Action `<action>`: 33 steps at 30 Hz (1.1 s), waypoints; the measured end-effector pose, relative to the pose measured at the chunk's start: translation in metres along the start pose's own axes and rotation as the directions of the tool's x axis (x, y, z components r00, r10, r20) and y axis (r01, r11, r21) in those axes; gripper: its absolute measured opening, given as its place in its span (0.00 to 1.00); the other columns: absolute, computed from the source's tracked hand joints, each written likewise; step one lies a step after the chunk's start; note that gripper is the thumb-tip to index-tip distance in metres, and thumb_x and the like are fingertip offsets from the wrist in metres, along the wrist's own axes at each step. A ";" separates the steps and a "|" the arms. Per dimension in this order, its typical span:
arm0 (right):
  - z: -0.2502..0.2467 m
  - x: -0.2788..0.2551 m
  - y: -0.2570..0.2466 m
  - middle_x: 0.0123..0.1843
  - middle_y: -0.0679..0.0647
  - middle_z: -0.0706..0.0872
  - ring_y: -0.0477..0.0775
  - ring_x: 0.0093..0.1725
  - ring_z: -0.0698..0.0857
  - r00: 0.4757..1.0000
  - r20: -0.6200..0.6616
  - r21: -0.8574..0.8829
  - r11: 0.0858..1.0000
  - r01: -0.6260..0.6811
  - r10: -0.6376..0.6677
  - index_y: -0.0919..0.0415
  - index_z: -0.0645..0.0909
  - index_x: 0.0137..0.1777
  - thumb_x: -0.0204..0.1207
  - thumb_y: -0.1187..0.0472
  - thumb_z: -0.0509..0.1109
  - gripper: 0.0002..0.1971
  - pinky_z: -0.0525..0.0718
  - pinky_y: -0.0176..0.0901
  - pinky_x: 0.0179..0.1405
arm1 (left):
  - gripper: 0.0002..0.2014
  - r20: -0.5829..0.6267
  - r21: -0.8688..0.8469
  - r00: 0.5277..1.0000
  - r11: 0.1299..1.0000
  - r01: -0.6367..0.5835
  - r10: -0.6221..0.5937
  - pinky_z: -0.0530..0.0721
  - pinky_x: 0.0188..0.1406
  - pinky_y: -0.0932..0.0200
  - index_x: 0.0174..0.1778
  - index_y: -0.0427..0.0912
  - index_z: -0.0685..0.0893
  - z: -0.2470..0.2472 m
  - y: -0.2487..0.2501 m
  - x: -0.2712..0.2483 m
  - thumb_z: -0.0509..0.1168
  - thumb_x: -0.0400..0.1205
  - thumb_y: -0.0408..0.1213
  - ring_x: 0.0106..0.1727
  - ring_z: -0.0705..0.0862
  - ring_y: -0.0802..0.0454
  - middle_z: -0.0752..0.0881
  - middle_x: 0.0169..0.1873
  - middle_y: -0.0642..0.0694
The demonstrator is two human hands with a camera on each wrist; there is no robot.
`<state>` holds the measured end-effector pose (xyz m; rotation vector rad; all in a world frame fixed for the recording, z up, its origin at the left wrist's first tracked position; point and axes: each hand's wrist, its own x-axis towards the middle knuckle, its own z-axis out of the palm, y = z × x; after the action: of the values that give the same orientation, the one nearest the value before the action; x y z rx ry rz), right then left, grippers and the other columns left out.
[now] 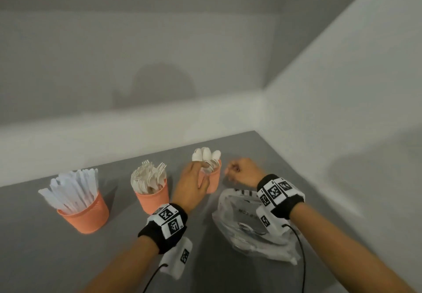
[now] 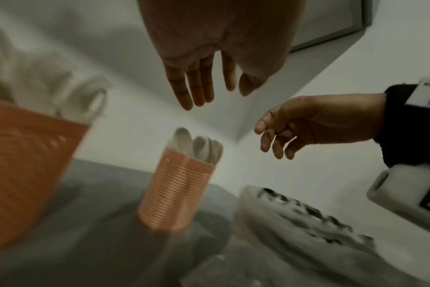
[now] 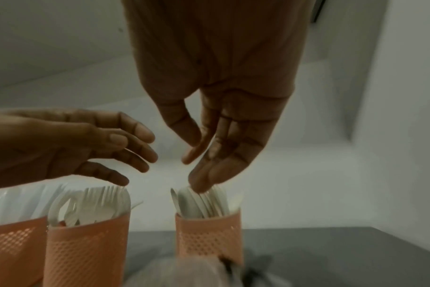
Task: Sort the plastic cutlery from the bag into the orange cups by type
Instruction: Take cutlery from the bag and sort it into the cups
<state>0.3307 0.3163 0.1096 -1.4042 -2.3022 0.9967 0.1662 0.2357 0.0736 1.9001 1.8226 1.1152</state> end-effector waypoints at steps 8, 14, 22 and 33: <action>0.032 -0.052 0.068 0.52 0.58 0.88 0.56 0.48 0.84 0.928 0.226 -0.446 0.878 -0.172 0.297 0.64 0.85 0.51 0.76 0.57 0.66 0.12 0.81 0.41 0.49 | 0.12 0.358 0.157 0.905 0.970 0.185 -0.231 0.69 0.67 0.57 0.57 0.45 0.85 0.080 0.013 -0.021 0.64 0.79 0.41 0.68 0.71 0.41 0.70 0.64 0.39; 0.051 -0.071 0.091 0.67 0.57 0.81 0.60 0.68 0.78 0.916 0.204 -0.581 0.796 -0.171 0.346 0.56 0.77 0.66 0.76 0.49 0.66 0.20 0.72 0.56 0.72 | 0.26 0.472 0.218 0.801 0.929 0.298 -0.368 0.70 0.70 0.55 0.73 0.46 0.72 0.093 0.008 -0.035 0.67 0.77 0.41 0.70 0.73 0.42 0.68 0.71 0.38; 0.073 -0.071 0.099 0.56 0.59 0.81 0.57 0.56 0.79 0.934 0.195 -0.595 0.793 -0.129 0.298 0.60 0.79 0.51 0.84 0.60 0.57 0.09 0.75 0.48 0.69 | 0.33 0.516 0.235 0.772 0.928 0.290 -0.372 0.68 0.73 0.55 0.77 0.45 0.64 0.091 0.011 -0.040 0.68 0.76 0.37 0.74 0.70 0.41 0.64 0.74 0.36; 0.094 -0.074 0.103 0.63 0.59 0.84 0.59 0.62 0.82 0.930 0.095 -0.584 0.776 -0.237 0.356 0.64 0.79 0.62 0.78 0.60 0.66 0.14 0.78 0.47 0.64 | 0.35 0.539 0.244 0.752 0.925 0.292 -0.379 0.66 0.74 0.53 0.79 0.46 0.61 0.090 0.008 -0.051 0.68 0.76 0.42 0.76 0.67 0.40 0.64 0.76 0.37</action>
<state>0.3862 0.2443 -0.0191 -2.0361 -2.7263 0.5502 0.2384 0.2137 0.0030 1.6302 1.7982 0.2341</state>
